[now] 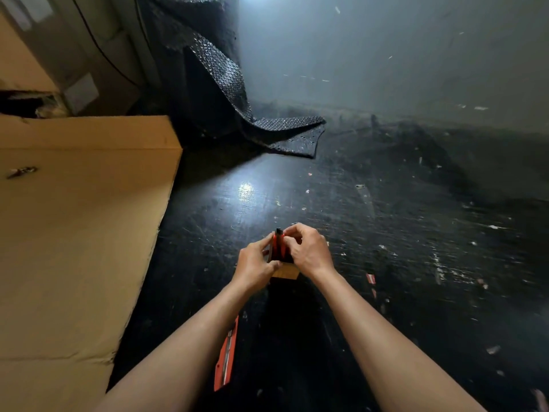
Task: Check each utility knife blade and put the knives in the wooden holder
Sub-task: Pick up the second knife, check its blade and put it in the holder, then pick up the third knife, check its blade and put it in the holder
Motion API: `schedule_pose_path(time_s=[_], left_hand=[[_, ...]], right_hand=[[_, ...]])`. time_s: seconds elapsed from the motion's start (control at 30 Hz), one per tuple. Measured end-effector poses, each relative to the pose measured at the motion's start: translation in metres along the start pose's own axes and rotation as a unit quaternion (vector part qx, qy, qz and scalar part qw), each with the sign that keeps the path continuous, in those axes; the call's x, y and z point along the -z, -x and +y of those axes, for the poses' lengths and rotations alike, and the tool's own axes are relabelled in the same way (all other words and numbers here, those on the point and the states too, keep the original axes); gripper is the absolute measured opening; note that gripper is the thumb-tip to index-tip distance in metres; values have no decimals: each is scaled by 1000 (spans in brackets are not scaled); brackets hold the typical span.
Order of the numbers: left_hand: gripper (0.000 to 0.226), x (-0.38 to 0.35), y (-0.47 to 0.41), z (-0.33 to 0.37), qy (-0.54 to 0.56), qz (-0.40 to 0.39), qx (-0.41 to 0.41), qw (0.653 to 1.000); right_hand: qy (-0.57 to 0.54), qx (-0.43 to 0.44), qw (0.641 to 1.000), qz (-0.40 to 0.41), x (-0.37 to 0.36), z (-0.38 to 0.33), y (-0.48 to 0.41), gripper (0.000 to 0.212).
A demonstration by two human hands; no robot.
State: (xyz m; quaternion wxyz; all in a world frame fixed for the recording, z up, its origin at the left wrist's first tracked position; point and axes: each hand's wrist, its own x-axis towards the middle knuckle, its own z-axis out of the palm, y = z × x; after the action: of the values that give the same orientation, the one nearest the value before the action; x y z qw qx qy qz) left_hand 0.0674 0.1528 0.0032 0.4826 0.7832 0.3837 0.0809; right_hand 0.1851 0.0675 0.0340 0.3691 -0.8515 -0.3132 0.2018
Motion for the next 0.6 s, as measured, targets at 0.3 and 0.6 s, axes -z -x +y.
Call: schedule_pose_path(time_s=[0.3, 0.6], left_hand=[[69, 0, 6, -1, 14, 14, -7, 1000], [68, 20, 43, -9, -33, 48, -6, 998]], right_hand=[[6, 40, 999, 17, 9, -8, 9, 19], [53, 64, 997, 3, 1, -21, 49, 18]])
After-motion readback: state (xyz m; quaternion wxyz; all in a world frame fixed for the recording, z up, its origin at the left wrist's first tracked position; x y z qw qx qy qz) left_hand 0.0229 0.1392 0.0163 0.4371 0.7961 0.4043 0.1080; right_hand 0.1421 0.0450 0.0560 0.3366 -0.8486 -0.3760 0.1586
